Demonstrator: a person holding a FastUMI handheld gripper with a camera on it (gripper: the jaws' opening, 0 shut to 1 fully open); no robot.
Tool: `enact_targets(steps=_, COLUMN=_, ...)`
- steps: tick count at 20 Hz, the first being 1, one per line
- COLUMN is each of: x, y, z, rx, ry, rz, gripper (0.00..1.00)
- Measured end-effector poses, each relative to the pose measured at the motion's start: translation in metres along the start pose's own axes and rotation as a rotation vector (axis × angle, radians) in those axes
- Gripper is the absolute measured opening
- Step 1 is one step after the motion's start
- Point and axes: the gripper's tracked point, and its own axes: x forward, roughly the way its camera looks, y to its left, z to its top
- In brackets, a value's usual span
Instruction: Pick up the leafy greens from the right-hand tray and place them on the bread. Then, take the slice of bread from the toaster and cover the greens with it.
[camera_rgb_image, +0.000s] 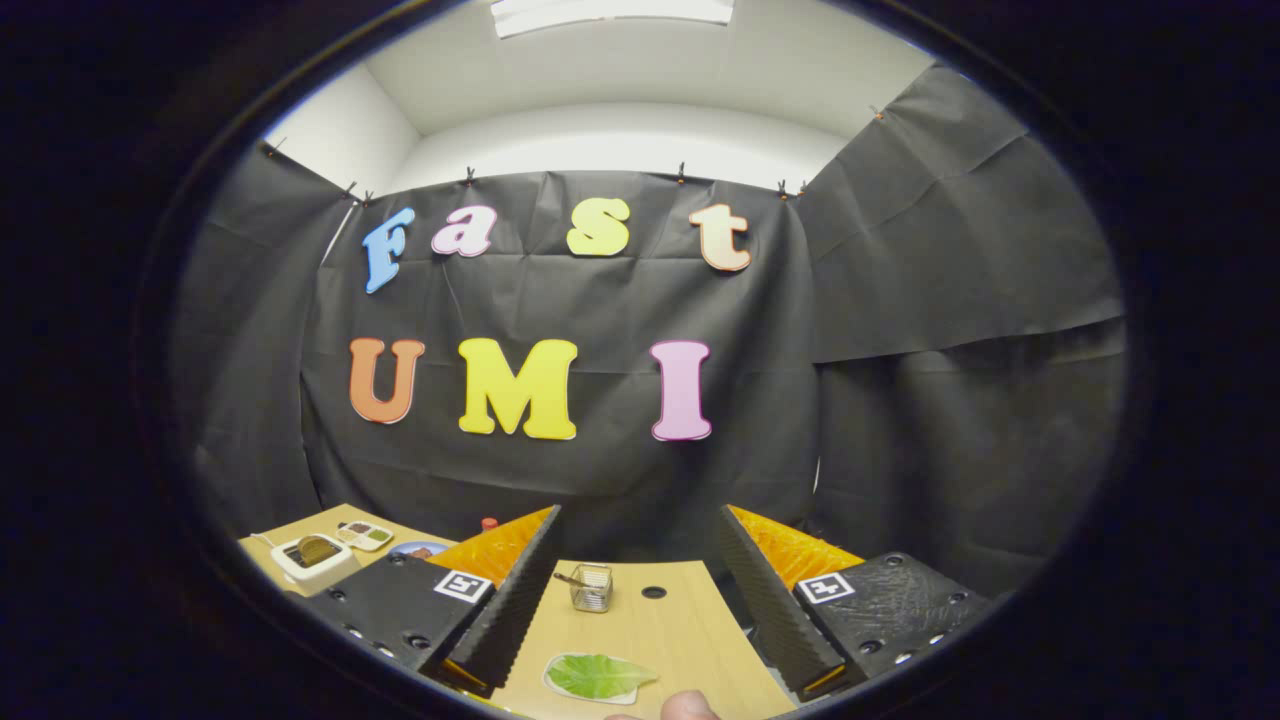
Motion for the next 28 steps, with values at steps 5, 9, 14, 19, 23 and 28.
enact_targets(steps=5, x=0.001, y=-0.008, z=-0.017, rx=0.008, ry=0.032, rz=0.019, gripper=0.95)
enact_targets(steps=9, x=0.007, y=-0.016, z=-0.048, rx=0.008, ry=0.094, rz=0.040, gripper=0.95)
enact_targets(steps=14, x=0.022, y=-0.021, z=-0.116, rx=0.029, ry=0.204, rz=0.065, gripper=0.95)
enact_targets(steps=19, x=0.039, y=-0.026, z=-0.209, rx=0.083, ry=0.343, rz=0.057, gripper=0.95)
enact_targets(steps=23, x=0.065, y=-0.021, z=-0.289, rx=0.088, ry=0.466, rz=0.076, gripper=0.95)
enact_targets(steps=28, x=0.088, y=-0.007, z=-0.369, rx=0.084, ry=0.613, rz=0.118, gripper=0.96)
